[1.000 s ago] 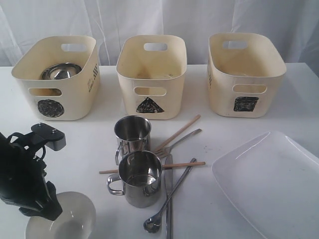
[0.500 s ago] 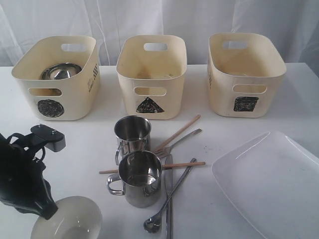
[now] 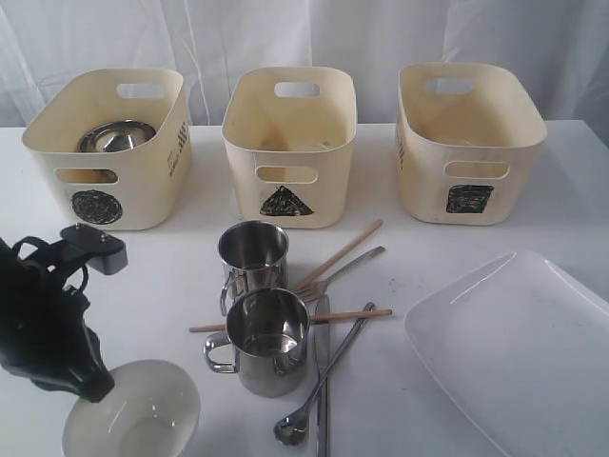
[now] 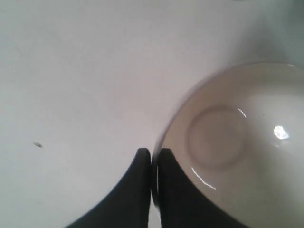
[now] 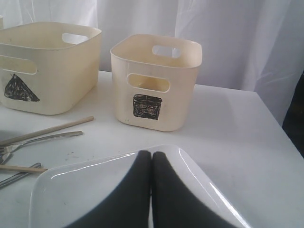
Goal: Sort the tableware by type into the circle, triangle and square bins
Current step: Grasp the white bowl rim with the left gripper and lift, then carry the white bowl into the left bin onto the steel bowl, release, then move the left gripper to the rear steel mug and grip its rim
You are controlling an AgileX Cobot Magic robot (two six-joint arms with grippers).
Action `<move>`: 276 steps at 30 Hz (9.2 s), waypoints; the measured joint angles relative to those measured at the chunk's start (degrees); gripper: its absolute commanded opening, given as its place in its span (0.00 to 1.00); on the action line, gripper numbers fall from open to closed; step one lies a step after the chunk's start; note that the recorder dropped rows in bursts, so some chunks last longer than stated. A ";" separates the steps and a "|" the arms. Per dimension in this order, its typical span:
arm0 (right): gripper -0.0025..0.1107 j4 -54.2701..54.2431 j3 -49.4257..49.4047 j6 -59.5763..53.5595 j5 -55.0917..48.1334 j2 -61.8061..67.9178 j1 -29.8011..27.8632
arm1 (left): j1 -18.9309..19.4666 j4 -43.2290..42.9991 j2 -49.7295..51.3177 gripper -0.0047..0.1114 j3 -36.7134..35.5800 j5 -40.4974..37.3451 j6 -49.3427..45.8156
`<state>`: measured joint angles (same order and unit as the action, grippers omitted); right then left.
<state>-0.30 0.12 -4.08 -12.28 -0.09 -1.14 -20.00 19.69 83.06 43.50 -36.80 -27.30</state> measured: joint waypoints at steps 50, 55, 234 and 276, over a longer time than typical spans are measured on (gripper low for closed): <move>0.02 0.00 0.00 0.00 0.00 0.00 0.00 | 0.00 -11.81 -5.00 0.04 19.64 -2.60 8.77; 0.02 0.00 0.00 0.00 0.00 0.00 0.00 | 0.00 -11.85 -5.09 0.04 19.64 -1.39 9.06; 0.02 0.00 0.00 0.00 0.00 0.00 0.00 | 6.03 5.76 27.44 0.54 57.18 -21.89 3.00; 0.02 0.00 0.00 0.00 0.00 0.00 0.00 | -5.05 -2.07 36.84 0.54 57.18 -16.17 4.13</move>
<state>-0.30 0.12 -4.08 -12.28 -0.09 -1.14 -25.05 17.61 119.90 100.68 -52.97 -23.18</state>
